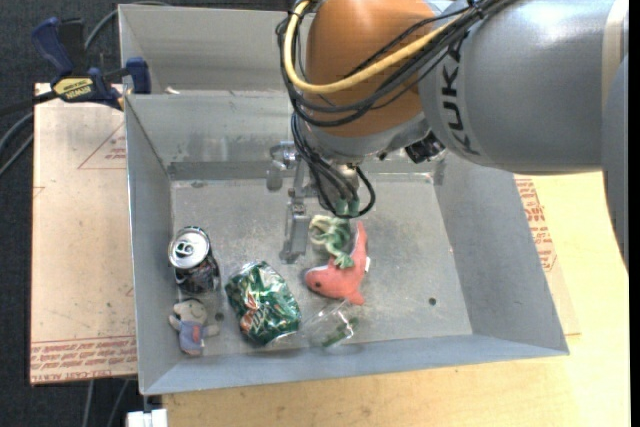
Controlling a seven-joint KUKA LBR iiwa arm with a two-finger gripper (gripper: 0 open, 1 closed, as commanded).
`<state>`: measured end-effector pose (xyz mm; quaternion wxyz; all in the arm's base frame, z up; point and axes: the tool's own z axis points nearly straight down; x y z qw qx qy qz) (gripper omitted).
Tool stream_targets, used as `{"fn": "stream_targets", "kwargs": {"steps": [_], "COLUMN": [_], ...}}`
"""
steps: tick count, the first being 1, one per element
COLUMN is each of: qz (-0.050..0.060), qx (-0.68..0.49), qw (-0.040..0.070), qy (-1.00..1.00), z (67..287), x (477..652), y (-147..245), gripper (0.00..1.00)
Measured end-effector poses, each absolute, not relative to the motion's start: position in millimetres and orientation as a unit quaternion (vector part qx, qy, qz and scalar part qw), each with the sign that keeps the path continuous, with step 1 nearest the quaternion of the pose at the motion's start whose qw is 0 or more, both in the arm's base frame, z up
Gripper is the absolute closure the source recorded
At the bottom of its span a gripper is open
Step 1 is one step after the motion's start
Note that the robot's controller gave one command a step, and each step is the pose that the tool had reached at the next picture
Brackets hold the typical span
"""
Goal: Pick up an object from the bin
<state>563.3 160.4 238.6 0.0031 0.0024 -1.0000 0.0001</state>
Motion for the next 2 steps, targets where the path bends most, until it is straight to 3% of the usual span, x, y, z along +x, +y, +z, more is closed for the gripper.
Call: {"fn": "stream_targets", "kwargs": {"steps": [1, 2], "qz": [-0.001, -0.001], "qx": [0.000, 0.060], "qw": [-0.001, 0.000], "qy": [-1.000, -0.998], "z": [244, 157], "x": [564.6, 554.5], "y": [159, 150], "gripper": [0.00, 0.00]}}
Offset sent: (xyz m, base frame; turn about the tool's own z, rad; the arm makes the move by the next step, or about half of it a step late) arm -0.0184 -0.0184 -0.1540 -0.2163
